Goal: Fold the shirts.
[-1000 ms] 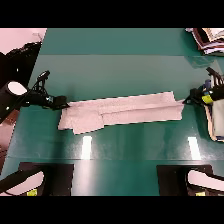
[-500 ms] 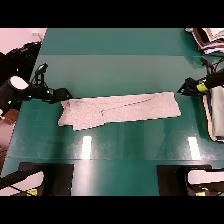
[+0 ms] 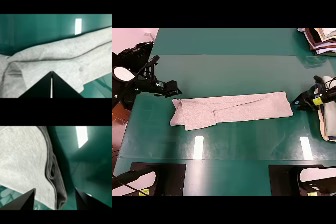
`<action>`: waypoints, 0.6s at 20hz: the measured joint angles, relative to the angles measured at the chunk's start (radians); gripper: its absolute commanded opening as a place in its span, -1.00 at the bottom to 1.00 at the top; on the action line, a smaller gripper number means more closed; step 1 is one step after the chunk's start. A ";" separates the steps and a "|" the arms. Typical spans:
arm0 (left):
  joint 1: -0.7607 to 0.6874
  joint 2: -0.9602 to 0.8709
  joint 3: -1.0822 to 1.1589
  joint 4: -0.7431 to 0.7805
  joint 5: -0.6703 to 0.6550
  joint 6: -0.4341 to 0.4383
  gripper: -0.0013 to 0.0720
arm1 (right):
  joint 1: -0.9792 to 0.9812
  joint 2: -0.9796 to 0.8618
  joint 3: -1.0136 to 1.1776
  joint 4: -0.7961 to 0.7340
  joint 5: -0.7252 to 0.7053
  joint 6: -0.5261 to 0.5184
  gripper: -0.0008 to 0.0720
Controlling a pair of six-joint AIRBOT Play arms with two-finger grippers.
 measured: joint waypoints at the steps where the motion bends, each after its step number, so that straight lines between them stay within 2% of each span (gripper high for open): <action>1: -0.015 -0.001 0.001 -0.011 0.000 0.000 -0.90 | -0.002 -0.020 -0.010 0.030 0.000 -0.017 0.53; 3: -0.064 -0.007 0.003 -0.023 0.014 0.001 -0.90 | 0.013 -0.051 -0.019 0.078 0.003 -0.038 0.47; 6: -0.161 -0.041 0.004 -0.037 0.066 -0.008 -0.90 | 0.050 -0.080 -0.028 0.097 -0.018 -0.066 -0.65; 7: -0.195 -0.058 0.005 -0.041 0.087 -0.020 -0.90 | 0.062 -0.082 -0.029 0.096 -0.031 -0.079 -0.94; 12: -0.375 -0.190 0.042 -0.084 0.172 -0.051 -0.90 | 0.086 -0.018 -0.031 0.114 -0.031 -0.140 -0.94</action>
